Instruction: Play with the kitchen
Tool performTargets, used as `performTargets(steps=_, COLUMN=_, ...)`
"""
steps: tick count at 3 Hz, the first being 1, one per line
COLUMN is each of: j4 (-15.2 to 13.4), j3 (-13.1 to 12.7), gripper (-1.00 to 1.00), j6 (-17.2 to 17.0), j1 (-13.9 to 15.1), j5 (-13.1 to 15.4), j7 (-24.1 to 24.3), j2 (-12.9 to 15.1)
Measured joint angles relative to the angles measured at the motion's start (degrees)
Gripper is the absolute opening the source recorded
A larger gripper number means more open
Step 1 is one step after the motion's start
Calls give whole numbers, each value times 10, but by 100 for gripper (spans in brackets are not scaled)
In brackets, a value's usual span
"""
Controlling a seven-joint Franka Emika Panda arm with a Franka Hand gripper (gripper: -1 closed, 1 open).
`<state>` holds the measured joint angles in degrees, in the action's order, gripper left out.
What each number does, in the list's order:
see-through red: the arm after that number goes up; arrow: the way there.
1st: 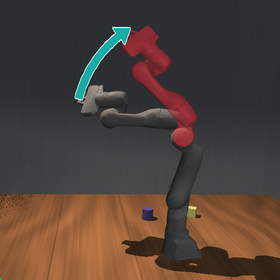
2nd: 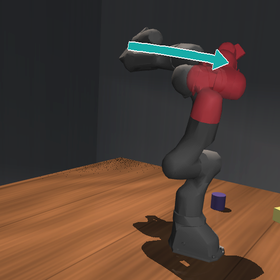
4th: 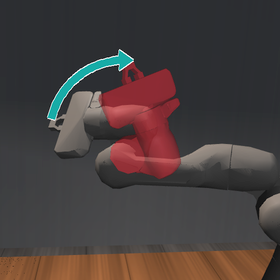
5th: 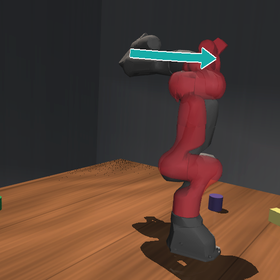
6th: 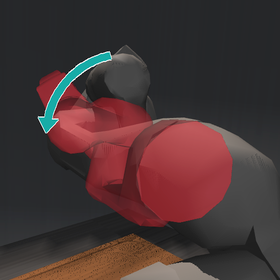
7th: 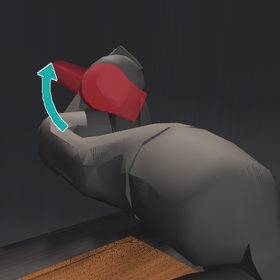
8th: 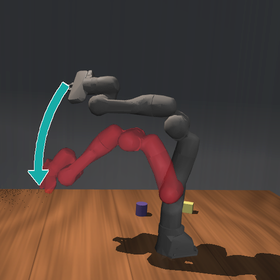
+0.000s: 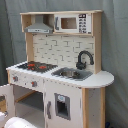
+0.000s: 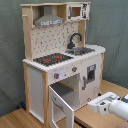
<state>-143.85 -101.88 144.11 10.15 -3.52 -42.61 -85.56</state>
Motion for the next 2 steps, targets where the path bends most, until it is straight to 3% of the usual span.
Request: performTargets(steps=2, j4=109, j3=10, gripper=100, j6=-2, j1=63, j5=13, j7=-1, j2=-1)
